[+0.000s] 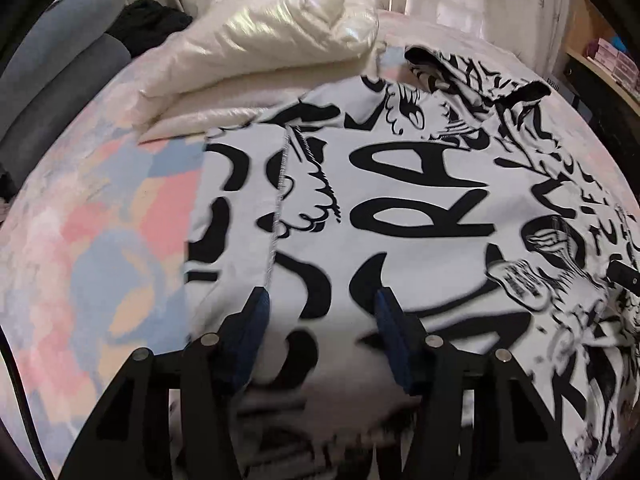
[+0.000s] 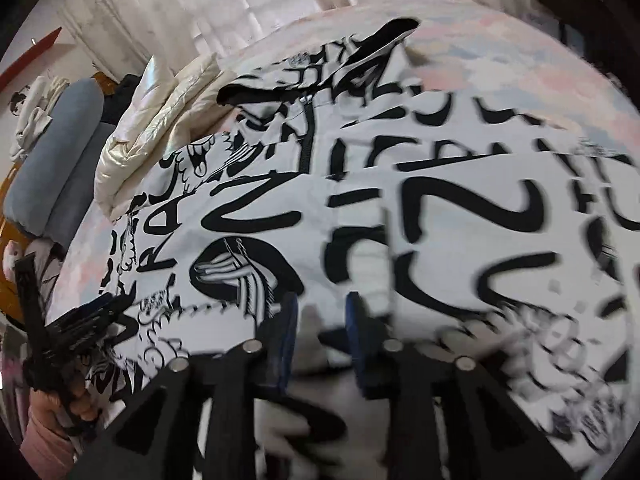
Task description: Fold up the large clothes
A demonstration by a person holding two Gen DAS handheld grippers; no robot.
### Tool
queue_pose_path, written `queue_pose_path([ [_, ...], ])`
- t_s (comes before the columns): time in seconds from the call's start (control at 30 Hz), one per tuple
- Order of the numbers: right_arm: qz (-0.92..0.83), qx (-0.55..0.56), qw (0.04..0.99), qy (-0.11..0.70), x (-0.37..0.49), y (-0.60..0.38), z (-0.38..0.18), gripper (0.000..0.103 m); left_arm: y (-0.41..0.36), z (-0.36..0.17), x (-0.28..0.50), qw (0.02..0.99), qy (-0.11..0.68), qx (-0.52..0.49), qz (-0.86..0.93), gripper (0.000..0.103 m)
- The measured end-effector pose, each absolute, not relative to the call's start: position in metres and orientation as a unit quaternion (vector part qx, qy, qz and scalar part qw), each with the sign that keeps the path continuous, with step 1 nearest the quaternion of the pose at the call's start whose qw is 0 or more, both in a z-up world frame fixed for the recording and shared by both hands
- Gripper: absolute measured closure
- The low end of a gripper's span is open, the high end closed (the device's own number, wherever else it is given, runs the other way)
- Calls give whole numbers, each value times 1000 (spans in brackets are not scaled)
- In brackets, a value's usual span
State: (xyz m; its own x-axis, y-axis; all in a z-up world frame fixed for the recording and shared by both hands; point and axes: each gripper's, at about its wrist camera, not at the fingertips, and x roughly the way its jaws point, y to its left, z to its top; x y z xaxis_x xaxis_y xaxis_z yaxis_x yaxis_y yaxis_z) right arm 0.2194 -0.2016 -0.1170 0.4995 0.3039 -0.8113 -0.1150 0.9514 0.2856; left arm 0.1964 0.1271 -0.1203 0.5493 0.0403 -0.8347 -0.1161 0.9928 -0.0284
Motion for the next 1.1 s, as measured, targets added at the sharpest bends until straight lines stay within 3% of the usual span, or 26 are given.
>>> queue_pose_path([
  [0.1,127,111,862,478,203,-210,-110,61,134,-104,174,886,460,-41,38,49],
  [0.3,126,144,857,479,160,-219,-103,60,149,-81,112,886,458,-6,71,29],
  [0.87,123,138,883,430,21,-237,-54,58,194,-70,-36,877,469,-78,71,27],
  [0.93,120,137,886,427,8,-238,-54,55,199,-72,-47,876,468,-98,60,22],
  [1.0,116,131,889,424,-5,-239,-55,44,203,-76,-57,874,469,-118,51,20],
  [1.1,110,126,889,427,-23,-244,-59,41,204,-86,-65,866,479,-136,43,20],
])
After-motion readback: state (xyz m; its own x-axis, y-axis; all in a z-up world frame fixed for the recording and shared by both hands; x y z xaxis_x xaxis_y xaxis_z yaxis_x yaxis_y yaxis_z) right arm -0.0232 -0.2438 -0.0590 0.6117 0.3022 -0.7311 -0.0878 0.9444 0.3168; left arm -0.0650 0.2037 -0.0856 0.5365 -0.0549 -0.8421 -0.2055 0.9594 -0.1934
